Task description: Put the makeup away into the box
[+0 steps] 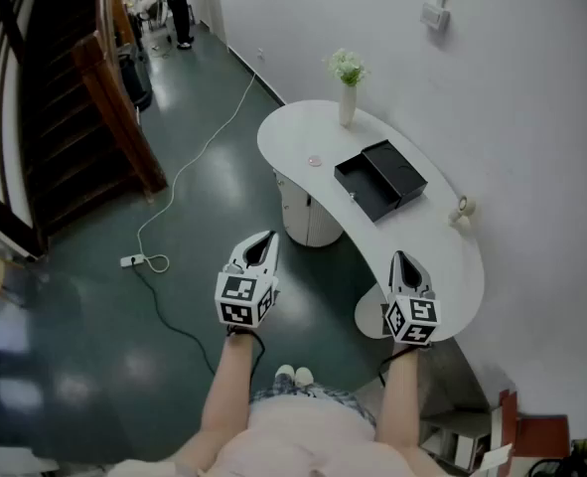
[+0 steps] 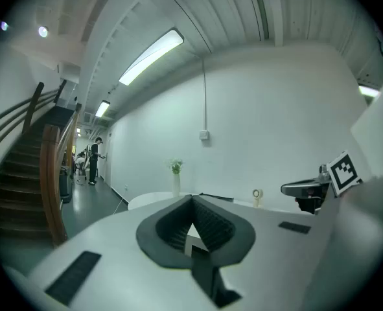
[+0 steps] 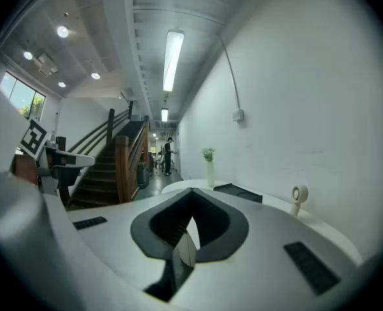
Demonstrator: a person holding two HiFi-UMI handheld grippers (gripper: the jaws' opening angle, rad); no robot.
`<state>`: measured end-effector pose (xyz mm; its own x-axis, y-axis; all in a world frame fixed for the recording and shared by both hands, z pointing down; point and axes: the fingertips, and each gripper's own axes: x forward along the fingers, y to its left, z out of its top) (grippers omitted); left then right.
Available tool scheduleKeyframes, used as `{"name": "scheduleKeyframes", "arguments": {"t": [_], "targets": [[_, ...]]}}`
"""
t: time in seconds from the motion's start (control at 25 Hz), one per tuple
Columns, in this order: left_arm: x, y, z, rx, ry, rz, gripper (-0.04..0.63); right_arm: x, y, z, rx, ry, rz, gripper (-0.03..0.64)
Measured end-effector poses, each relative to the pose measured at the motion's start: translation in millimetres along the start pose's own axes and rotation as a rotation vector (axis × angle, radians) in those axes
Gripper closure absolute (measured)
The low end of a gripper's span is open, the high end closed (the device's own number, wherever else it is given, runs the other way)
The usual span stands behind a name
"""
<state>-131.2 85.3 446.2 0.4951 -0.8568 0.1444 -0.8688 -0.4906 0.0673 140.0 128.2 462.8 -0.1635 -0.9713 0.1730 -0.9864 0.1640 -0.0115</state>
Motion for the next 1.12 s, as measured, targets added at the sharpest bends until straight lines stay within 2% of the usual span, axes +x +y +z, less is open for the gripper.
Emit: {"name": "scheduleKeyframes", "arguments": {"t": [0.88,1.12], "targets": [[1,-5,-5,-0.003,0.009,-0.013,0.571,-1,5,2,0.0,-0.009,0.008,0.601],[-2,-3,-7,-0.011,0.014,-0.015,0.571,-2,13,2,0.033,-0.025,0.019,0.601]]}}
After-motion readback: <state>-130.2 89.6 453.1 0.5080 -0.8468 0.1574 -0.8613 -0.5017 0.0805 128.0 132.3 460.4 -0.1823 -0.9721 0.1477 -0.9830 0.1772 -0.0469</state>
